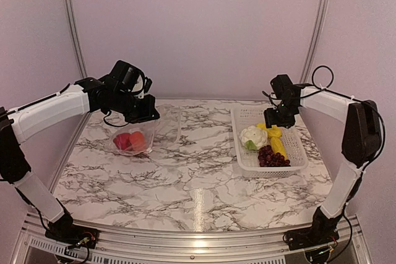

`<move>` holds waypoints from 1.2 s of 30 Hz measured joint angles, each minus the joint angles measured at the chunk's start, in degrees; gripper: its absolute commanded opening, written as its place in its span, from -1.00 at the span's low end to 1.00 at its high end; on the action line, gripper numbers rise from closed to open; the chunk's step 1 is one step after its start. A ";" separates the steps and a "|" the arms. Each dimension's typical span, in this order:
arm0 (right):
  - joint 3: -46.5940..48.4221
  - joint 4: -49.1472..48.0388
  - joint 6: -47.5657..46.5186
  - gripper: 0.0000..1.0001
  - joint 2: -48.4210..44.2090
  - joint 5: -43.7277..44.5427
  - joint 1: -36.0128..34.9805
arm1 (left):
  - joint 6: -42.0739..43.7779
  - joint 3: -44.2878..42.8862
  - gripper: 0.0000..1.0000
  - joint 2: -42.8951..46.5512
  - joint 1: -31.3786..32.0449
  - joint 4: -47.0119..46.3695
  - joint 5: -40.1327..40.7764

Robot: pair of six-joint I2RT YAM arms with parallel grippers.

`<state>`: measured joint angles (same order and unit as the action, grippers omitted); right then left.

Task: Place the food in the zip-top bag and seal the zipper
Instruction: Move the fake vegetable to the bin, then pick up the fake fruit from the bin.

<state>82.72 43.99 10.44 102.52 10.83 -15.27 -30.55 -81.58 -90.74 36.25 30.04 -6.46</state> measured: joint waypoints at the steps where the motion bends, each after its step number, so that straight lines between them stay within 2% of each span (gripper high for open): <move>1: 0.00 0.42 0.00 0.33 -0.66 0.00 0.00 | 0.02 0.00 -1.00 0.00 0.00 0.02 0.00; 6: -0.15 2.10 -0.04 0.24 -3.48 -0.15 0.07 | 0.13 -0.02 -1.00 0.00 0.00 0.02 -0.04; 9: -1.46 2.38 -0.15 0.11 -5.22 -0.90 0.46 | 0.15 -0.17 -1.00 0.00 0.00 0.15 -0.09; 14: -4.79 2.86 -1.05 0.03 -6.75 -2.75 1.38 | 0.15 -1.14 -1.00 -0.02 0.00 0.35 -0.20; 28: -9.01 2.62 -2.56 -0.01 -4.07 -7.37 4.22 | 0.15 -2.89 -1.00 -0.74 0.00 1.55 -0.83; 36: -9.05 1.55 -3.43 -0.01 -0.22 -5.97 4.74 | 0.15 -3.50 -1.00 -0.74 0.00 1.88 -0.81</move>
<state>73.67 45.54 7.01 102.30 4.86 -10.52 -30.39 -85.08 -91.48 36.25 31.92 -7.27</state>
